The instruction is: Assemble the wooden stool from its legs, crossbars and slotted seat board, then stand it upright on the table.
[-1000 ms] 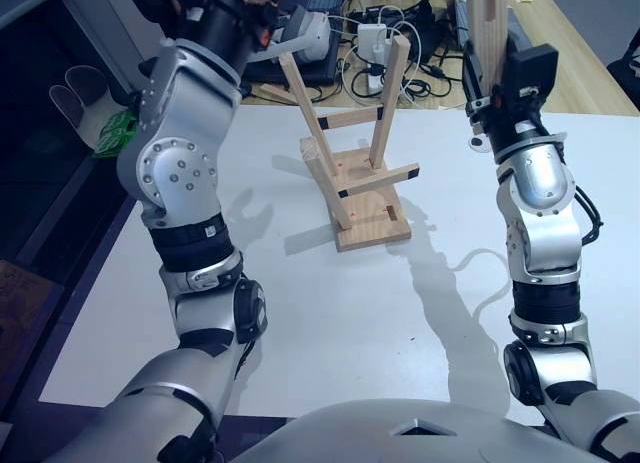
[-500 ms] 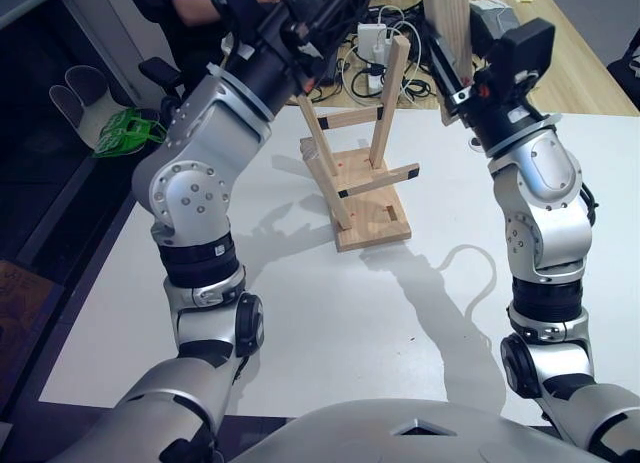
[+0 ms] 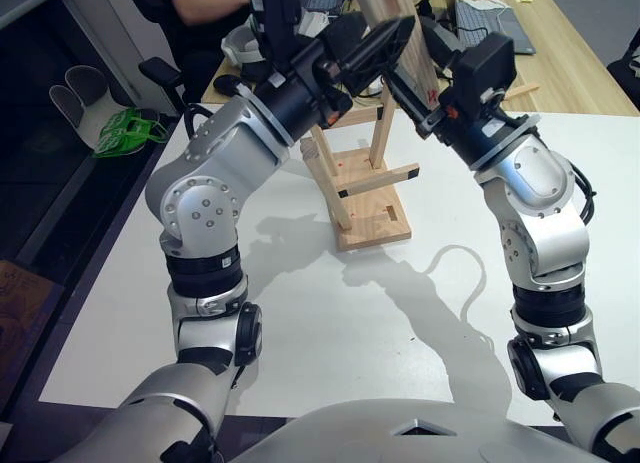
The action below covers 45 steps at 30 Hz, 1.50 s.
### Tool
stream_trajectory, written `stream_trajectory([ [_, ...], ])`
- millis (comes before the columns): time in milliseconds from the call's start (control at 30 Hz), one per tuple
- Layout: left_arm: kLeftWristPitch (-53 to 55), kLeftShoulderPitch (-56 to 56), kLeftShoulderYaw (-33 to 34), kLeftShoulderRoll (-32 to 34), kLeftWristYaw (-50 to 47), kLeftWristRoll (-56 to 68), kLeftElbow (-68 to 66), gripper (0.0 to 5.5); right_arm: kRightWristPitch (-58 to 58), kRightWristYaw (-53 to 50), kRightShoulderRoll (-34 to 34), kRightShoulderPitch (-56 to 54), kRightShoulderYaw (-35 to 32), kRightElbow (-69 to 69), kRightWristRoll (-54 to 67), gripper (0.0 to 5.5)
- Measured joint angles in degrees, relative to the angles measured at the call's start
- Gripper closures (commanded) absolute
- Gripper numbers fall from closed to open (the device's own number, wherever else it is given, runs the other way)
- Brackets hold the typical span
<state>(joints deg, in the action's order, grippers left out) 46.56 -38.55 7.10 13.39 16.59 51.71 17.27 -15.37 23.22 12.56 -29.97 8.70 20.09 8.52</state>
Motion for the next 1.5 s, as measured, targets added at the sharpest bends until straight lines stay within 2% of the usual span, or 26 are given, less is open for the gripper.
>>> stream_trajectory([
  [100, 0.0, 0.0, -0.5, 0.0, 0.3, 0.0, 0.2, 2.24, 0.7, 0.1, -0.2, 0.5, 1.4, 0.0, -1.0, 3.48],
  [467, -1.1, 1.2, -0.6, -0.1, 1.6, -0.2, 0.7, 4.0, 1.0, -0.1, -0.5, 0.8, 2.0, 0.1, -1.7, 3.48],
  [600, -1.1, 1.2, -0.5, -0.6, 1.4, -0.4, 0.6, 4.49, 1.0, -0.1, -0.6, 1.1, 2.6, 0.5, -2.3, 3.48],
  [933, -1.4, 1.5, -1.2, -1.0, 1.1, -1.8, 0.2, 4.49, 1.3, -0.3, -0.5, 1.8, 2.7, 0.4, -3.6, 3.48],
  [1233, -2.2, 1.5, -1.0, -5.3, -2.0, -2.3, -0.5, 4.49, 1.2, -1.5, -1.6, 2.3, 2.3, 0.0, -4.4, 3.48],
  [1300, -2.1, 1.5, -0.6, -6.1, -3.0, -1.6, -0.5, 4.49, 0.8, -1.9, -2.0, 2.3, 2.1, 0.1, -4.4, 2.88],
  [1500, -2.5, 1.5, 1.6, -7.1, -6.8, -1.5, -0.3, 4.49, -3.5, -2.6, -1.2, 2.6, 1.7, -0.4, -4.9, 1.94],
])
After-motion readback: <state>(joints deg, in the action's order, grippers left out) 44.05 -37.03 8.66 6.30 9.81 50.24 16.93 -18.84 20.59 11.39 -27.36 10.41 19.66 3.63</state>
